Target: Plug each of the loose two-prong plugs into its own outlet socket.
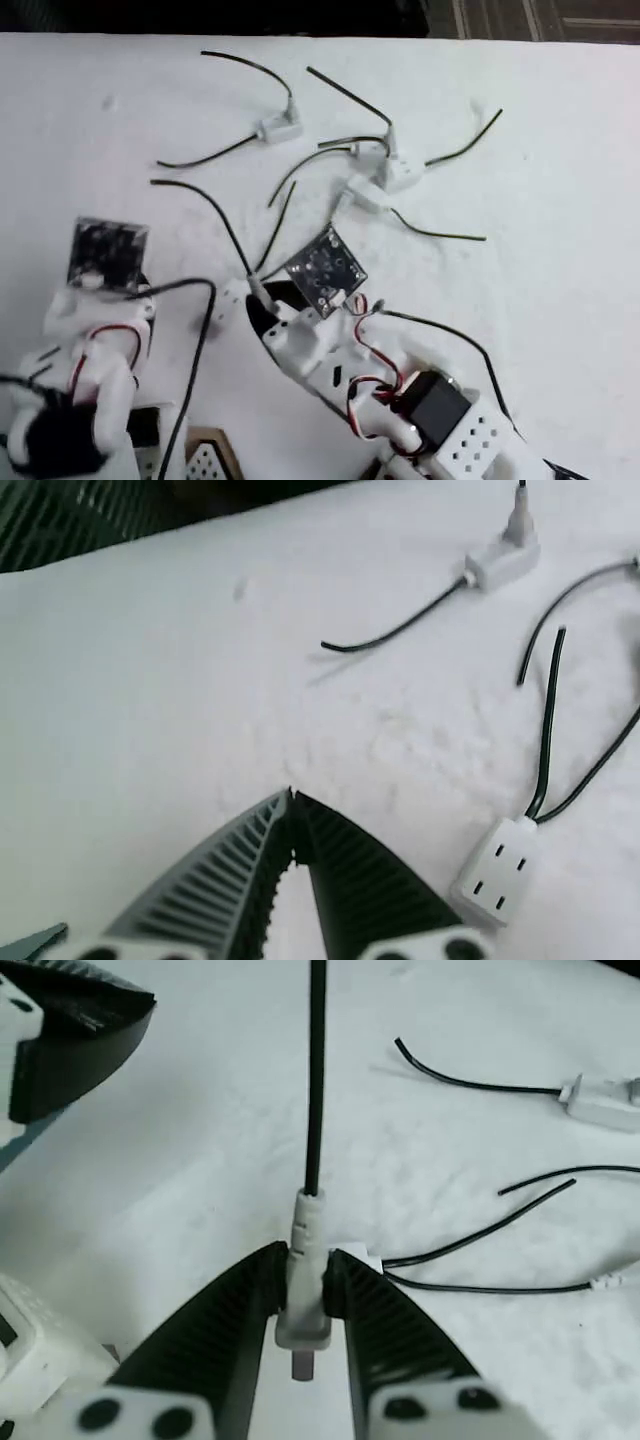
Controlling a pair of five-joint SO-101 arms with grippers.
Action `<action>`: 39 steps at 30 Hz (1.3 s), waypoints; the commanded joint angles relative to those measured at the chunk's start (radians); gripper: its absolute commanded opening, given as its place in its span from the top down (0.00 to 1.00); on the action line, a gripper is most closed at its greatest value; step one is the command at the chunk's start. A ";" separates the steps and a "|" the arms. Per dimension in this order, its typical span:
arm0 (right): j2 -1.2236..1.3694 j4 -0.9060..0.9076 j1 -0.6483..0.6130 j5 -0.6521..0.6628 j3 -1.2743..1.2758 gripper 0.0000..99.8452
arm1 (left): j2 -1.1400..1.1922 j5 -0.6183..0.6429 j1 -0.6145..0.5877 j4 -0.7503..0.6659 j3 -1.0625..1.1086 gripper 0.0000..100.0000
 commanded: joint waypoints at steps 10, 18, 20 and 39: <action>-0.206 -0.111 -0.107 0.012 -0.052 0.98 | -0.206 0.129 0.282 -0.112 -0.003 0.98; -0.266 -0.104 -0.137 0.049 -0.046 0.98 | -0.300 0.126 0.585 -0.069 0.003 0.98; -0.266 -0.081 -0.137 0.072 -0.044 0.98 | -0.300 0.124 0.631 -0.061 0.003 0.98; -0.265 0.114 -0.182 0.083 -0.044 0.98 | -0.300 -0.075 0.894 0.037 -0.006 0.98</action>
